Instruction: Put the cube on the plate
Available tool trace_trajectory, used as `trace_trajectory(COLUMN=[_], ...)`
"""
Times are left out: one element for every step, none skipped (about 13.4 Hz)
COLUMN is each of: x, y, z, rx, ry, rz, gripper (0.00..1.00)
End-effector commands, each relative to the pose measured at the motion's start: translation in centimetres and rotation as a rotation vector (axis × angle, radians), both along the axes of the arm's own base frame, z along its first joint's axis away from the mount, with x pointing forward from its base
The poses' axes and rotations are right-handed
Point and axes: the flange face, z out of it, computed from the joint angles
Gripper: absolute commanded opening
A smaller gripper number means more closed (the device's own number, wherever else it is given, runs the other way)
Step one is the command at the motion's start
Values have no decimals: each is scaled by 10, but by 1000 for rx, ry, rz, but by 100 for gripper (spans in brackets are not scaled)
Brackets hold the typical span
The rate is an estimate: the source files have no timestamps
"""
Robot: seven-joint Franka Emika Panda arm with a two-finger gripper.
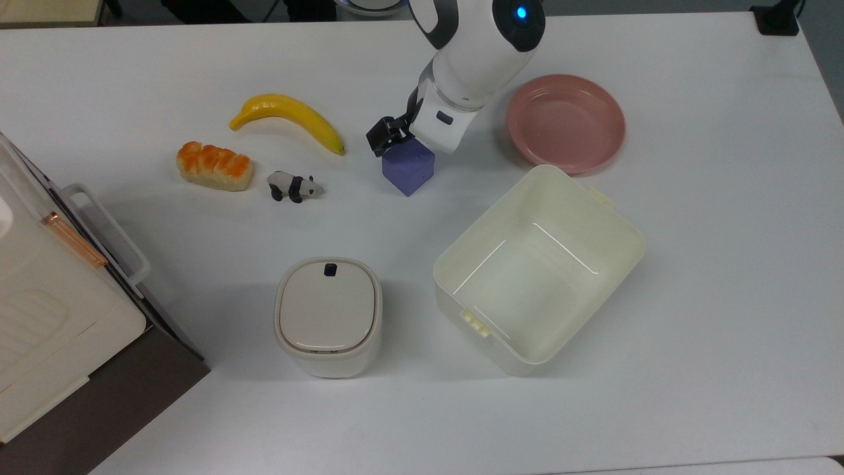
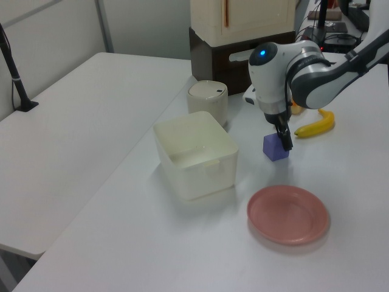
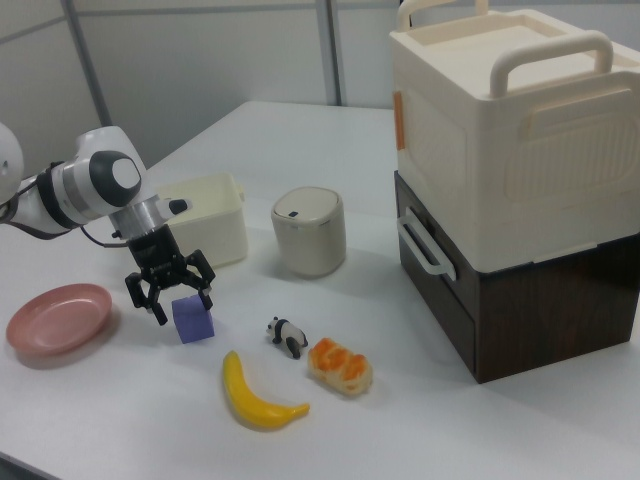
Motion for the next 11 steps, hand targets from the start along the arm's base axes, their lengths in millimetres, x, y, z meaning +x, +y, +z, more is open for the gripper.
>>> trace_trajectory(x=[-2, 1, 3, 5, 7, 7, 8, 9, 10, 9, 9], y=[-3, -5, -9, -12, -11, -11, -10, -7, -6, -5, -5], z=[-18, -23, -27, -29, -30, -30, -30, -26, -26, -26, -28], rx=[-41, -44, -45, -49, -48, -49, -48, -46, -46, -46, -46], ry=[-12, -18, -17, -17, -18, -15, -16, -24, -25, -24, -19], rz=[22, 31, 31, 30, 34, 39, 38, 40, 43, 46, 47], gripper=[100, 100, 100, 99, 97, 97, 98, 98, 96, 91, 84])
